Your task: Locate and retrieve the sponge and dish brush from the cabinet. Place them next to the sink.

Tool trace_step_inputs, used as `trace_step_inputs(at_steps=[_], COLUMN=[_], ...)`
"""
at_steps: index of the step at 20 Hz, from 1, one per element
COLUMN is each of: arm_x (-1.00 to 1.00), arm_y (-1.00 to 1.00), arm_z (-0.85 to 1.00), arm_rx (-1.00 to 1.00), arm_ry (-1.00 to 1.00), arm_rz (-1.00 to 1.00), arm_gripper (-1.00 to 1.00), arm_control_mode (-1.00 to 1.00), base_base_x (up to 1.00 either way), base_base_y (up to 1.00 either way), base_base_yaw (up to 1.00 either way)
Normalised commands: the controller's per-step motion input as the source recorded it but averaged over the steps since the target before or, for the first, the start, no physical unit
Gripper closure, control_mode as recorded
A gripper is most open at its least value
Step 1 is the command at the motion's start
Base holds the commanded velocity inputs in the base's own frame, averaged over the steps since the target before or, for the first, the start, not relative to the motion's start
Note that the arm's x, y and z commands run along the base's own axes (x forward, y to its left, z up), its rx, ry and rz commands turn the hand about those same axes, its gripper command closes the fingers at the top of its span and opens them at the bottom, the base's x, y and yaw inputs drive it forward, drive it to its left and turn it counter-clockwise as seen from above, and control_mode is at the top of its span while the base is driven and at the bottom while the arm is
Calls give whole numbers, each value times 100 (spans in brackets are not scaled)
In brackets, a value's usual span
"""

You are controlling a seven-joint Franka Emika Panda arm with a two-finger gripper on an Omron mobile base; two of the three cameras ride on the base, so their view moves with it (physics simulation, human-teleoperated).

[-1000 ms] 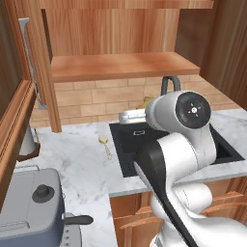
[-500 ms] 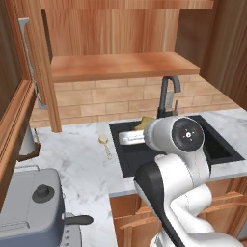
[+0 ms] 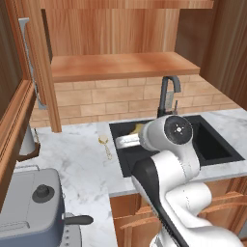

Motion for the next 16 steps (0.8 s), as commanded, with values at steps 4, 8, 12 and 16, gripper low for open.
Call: trace_step_inputs(at_steps=[4, 8, 12, 16], arm_x=[28, 31, 29, 27], arm_y=[15, 13, 12, 7], arm_z=[-35, -41, -42, -41], arm_rx=[0, 0, 0, -1], arm_ry=[10, 5, 1, 0], arm_rz=[4, 5, 6, 6], arm_gripper=[100, 100, 100, 100], arm_control_mode=[-100, -100, -100, -100], base_base_x=[0, 0, 0, 0], base_base_y=[0, 0, 0, 0], base_base_yaw=[0, 0, 0, 0])
